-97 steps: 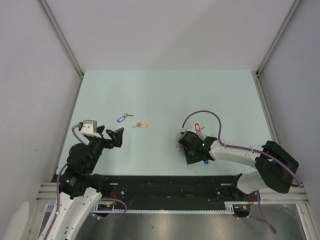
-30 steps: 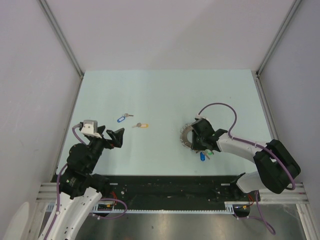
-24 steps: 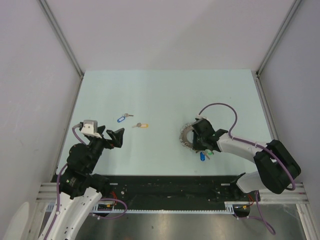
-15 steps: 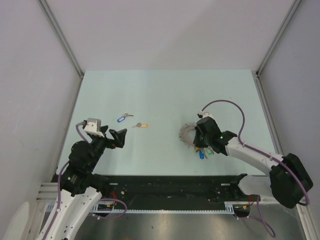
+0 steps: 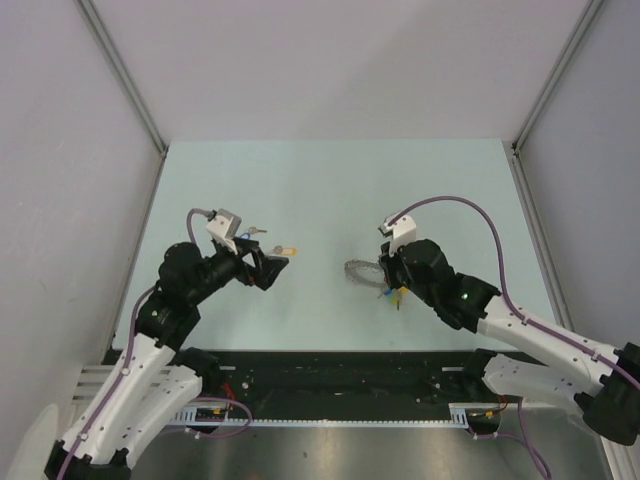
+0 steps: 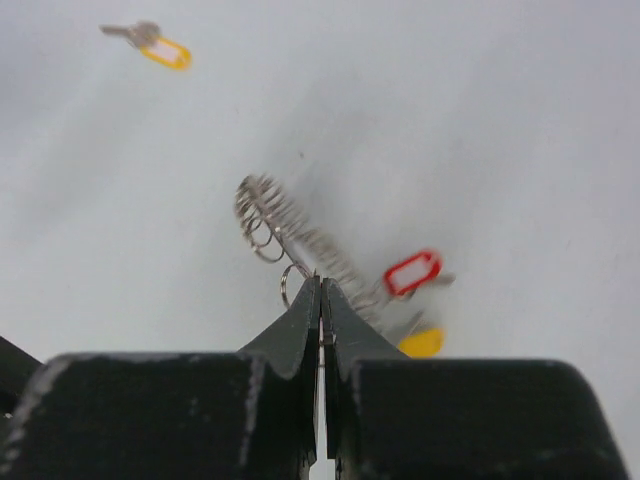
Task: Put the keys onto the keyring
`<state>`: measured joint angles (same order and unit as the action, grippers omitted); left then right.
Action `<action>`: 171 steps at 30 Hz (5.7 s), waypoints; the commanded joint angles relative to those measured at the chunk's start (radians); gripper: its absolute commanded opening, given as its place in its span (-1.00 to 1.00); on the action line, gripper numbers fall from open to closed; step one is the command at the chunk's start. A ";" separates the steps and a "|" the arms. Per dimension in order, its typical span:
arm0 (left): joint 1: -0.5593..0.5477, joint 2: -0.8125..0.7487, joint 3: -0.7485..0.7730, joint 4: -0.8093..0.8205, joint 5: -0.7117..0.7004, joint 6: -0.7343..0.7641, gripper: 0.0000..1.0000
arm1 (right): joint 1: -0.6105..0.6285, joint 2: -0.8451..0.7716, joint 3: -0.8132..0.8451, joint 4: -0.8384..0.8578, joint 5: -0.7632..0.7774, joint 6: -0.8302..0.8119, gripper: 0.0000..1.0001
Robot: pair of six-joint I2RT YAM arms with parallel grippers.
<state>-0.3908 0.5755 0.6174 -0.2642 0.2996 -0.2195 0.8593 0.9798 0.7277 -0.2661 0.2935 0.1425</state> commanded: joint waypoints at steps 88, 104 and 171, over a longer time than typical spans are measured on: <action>-0.192 0.414 0.022 0.950 0.635 -0.201 -0.67 | -0.097 -0.012 -0.028 0.897 -0.863 -0.064 -1.00; -0.192 0.371 0.013 0.907 0.556 -0.172 -0.95 | -0.086 0.008 -0.030 0.826 -0.861 -0.093 -1.00; -0.241 0.322 0.257 -0.030 0.490 0.595 -1.00 | 0.055 0.008 0.223 0.074 -0.675 -0.485 -0.07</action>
<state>-0.6216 0.9356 0.8089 -0.2573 0.7086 0.2733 0.9241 0.9737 0.9009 -0.1581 -0.2989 -0.3035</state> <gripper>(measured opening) 0.005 0.475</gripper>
